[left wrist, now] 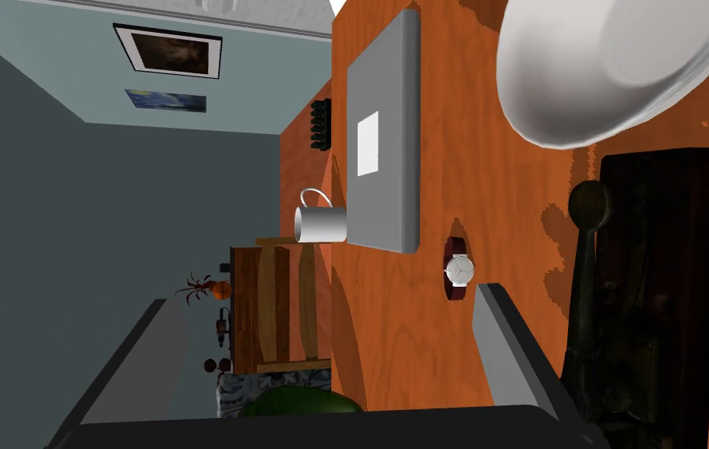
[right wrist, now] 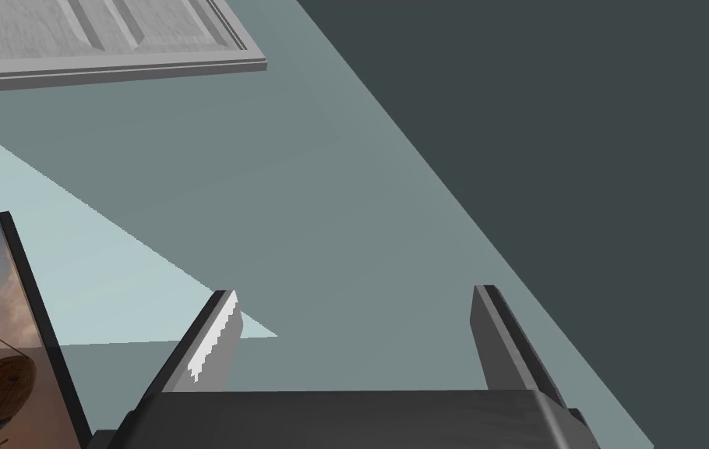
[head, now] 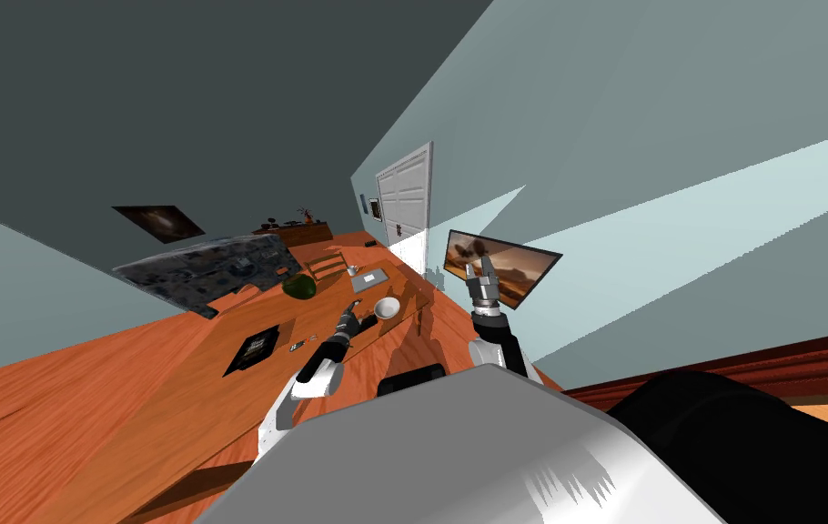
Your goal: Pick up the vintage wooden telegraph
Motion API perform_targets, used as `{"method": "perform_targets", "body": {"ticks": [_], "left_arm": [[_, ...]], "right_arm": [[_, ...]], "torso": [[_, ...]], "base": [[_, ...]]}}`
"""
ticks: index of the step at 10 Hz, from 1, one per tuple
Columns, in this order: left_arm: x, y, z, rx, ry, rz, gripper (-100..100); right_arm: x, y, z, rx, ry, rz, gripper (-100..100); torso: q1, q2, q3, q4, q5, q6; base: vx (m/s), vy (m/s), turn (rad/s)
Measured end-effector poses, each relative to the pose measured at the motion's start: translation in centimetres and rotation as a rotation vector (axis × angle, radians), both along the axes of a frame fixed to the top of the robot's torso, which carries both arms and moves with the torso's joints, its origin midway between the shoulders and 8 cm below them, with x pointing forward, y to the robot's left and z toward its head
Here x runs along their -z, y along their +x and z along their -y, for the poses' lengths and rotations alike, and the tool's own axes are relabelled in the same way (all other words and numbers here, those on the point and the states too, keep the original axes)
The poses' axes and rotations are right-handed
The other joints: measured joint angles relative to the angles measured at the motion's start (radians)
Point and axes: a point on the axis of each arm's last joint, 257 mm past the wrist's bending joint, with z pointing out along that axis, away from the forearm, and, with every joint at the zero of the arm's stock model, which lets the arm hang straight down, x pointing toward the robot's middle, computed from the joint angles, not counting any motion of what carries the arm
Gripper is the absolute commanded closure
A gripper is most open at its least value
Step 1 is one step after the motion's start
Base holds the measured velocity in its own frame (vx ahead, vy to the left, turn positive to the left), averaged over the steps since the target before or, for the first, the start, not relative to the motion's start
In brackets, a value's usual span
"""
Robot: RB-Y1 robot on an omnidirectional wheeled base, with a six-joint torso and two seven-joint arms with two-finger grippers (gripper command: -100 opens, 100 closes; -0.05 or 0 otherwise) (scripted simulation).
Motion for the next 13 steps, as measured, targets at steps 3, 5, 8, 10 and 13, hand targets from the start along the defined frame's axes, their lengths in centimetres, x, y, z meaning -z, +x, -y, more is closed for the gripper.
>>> {"method": "perform_targets", "body": {"ticks": [3, 5, 8, 10, 13], "left_arm": [[2.3, 0.0, -0.3, -0.005, -0.019, -0.085, -100], [4.2, -0.1, -0.5, -0.013, -0.037, -0.158, -100], [6.5, -0.7, -0.8, -0.025, -0.052, -0.249, -100], [8.1, -0.8, -1.2, -0.039, -0.064, -0.314, -100], [10.2, -1.6, -2.0, -0.063, -0.076, -0.407, -100]], "right_arm": [[0.0, 0.0, 0.0, 0.0, 0.0, 0.0, 0], [0.0, 0.0, 0.0, 0.0, 0.0, 0.0, 0], [0.0, 0.0, 0.0, 0.0, 0.0, 0.0, 0], [0.0, 0.0, 0.0, 0.0, 0.0, 0.0, 0], [0.0, 0.0, 0.0, 0.0, 0.0, 0.0, 0]], "torso": [[0.0, 0.0, 0.0, 0.0, 0.0, 0.0], [0.001, 0.0, 0.0, 0.0, 0.0, 0.0], [0.0, 0.0, 0.0, 0.0, 0.0, 0.0], [0.001, 0.0, 0.0, 0.0, 0.0, 0.0], [0.001, 0.0, 0.0, 0.0, 0.0, 0.0]], "base": [[0.004, 0.021, -0.036], [0.008, 0.032, -0.071], [0.003, 0.023, -0.052], [0.006, 0.03, -0.074], [0.006, 0.028, -0.082]]}}
